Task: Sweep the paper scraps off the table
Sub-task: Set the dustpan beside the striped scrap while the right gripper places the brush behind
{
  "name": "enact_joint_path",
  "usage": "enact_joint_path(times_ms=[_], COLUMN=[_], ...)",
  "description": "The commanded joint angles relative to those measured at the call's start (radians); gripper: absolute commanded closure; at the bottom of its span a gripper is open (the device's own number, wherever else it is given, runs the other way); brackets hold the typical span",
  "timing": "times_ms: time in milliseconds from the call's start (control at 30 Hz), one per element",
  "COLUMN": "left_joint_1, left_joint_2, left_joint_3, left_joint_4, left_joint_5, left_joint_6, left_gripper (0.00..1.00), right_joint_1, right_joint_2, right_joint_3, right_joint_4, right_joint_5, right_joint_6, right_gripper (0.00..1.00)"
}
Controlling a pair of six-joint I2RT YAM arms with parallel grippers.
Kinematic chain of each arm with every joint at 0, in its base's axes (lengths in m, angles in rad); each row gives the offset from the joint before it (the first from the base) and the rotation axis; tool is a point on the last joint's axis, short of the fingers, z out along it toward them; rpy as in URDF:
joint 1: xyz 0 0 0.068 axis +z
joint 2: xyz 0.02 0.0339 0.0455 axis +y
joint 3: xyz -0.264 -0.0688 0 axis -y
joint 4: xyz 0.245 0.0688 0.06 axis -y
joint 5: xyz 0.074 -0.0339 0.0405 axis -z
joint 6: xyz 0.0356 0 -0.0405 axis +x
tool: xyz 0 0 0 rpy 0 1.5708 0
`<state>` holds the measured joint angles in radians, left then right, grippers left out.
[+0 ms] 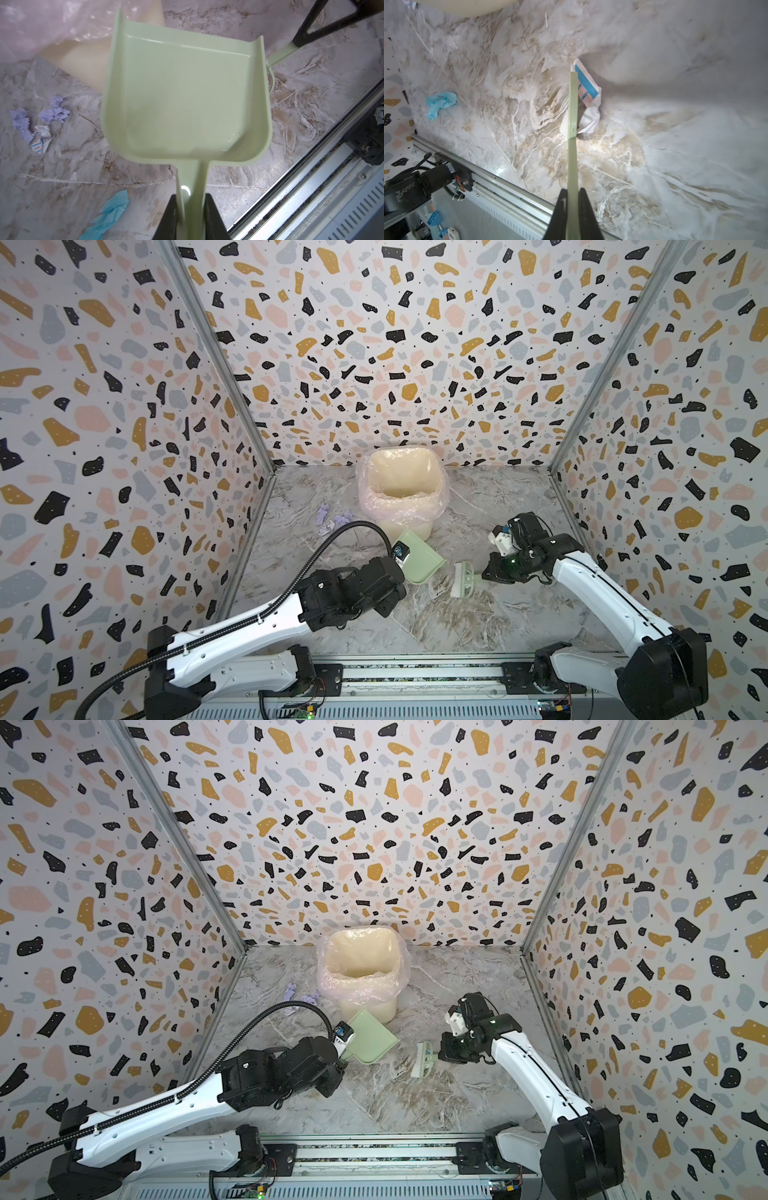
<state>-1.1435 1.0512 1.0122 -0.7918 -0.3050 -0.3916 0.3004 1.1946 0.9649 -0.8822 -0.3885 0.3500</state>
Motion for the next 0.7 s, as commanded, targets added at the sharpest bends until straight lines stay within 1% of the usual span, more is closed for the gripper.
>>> enact_joint_path(times_ms=[0,133,200,267,400,500,533,667], left_joint_1=[-0.025,-0.047,-0.054,-0.066,-0.089,-0.099,-0.098,-0.099], left_joint_2=[-0.001,0.001,0.012,0.034,0.093,0.139,0.157,0.219], left_joint_3=[-0.043,-0.109,-0.137,-0.155,-0.183,-0.197,-0.199,-0.202], left_joint_4=[0.065,0.123,0.158,0.185,0.24,0.287,0.298,0.347], left_joint_5=[0.033,0.052,0.073,0.089,0.118,0.137,0.143,0.159], left_joint_6=[-0.066,-0.106,-0.119,-0.125,-0.124,-0.111,-0.103,-0.055], left_gripper=[1.0,1.0,1.0,1.0,1.0,1.0,1.0,1.0], right_joint_1=[-0.016,-0.047,-0.066,-0.081,-0.081,-0.06,-0.05,0.055], right_joint_2=[-0.023,-0.021,-0.02,-0.011,0.045,0.09,0.101,0.171], right_joint_3=[0.109,0.184,0.213,0.24,0.302,0.343,0.355,0.406], right_joint_4=[-0.122,-0.15,-0.153,-0.161,-0.204,-0.224,-0.219,-0.227], right_joint_5=[0.014,0.014,0.037,0.082,0.226,0.314,0.318,0.405], right_joint_6=[-0.072,-0.078,-0.08,-0.094,-0.148,-0.172,-0.184,-0.191], right_gripper=[1.0,1.0,1.0,1.0,1.0,1.0,1.0,1.0])
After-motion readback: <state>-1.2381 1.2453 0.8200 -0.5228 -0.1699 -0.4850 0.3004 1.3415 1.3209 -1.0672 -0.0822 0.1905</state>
